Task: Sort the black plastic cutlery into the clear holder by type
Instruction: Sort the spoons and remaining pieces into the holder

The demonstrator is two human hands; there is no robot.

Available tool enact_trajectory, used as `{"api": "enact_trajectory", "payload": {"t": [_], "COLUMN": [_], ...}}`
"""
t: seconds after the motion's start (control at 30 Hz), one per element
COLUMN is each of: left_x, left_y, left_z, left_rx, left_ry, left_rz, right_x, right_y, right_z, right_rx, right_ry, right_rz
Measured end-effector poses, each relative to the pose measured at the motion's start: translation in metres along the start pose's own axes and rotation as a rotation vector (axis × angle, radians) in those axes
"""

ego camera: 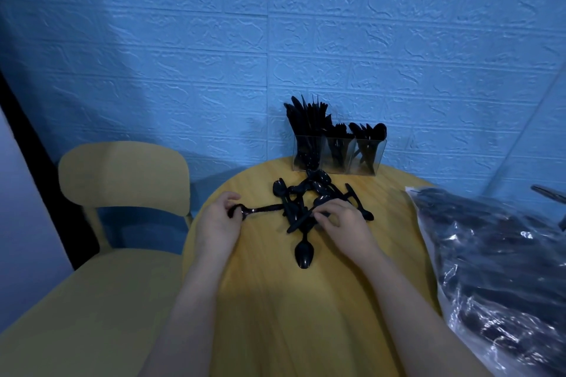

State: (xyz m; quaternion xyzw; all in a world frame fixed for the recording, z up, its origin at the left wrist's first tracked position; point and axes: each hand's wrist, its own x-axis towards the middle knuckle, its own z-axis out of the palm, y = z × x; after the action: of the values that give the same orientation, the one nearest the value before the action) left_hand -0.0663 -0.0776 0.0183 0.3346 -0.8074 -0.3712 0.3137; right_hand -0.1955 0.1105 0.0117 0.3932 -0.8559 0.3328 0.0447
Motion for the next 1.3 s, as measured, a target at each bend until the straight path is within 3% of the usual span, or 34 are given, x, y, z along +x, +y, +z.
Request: {"api": "enact_trajectory", "payload": {"t": [0.23,0.4,0.53,0.77,0.93,1.07,1.3], "left_x": [0.027,0.04,0.045,0.044,0.042,0.042,0.044], "left_y": [0.013,0.027,0.017,0.009,0.006,0.009,0.013], "left_z": [0.004,0.011,0.023,0.026,0.029,0.031,0.034], "left_rx": [-0.585,-1.306,-1.565,-1.601,-1.563,-1.517,-1.528], "left_ry": [0.169,0.025,-0.149,-0.315,-0.359,-0.379,-0.419], "left_rz": [-0.029,-0.36,-0.512,-0.639,-0.7,-0.703,-0.664], "right_x": [0.019,0.046,0.053,0.053,0.059,0.065,0.06], "right_y": [-0.017,-0.033,-0.048,-0.058,-0.048,-0.052,-0.068], "right_z": [-0.004,0.007,0.025,0.037,0.021,-0.002,0.01], "right_rx": [0.079,-0.077,-0.38,-0.514,-0.147,0.157,0.165], "right_ry": [0.05,-0.013,-0.15,-0.272,-0.18,-0.076,-0.361], "right_rz": [0.07,0.154,0.141,0.176,0.336,0.311,0.198]}}
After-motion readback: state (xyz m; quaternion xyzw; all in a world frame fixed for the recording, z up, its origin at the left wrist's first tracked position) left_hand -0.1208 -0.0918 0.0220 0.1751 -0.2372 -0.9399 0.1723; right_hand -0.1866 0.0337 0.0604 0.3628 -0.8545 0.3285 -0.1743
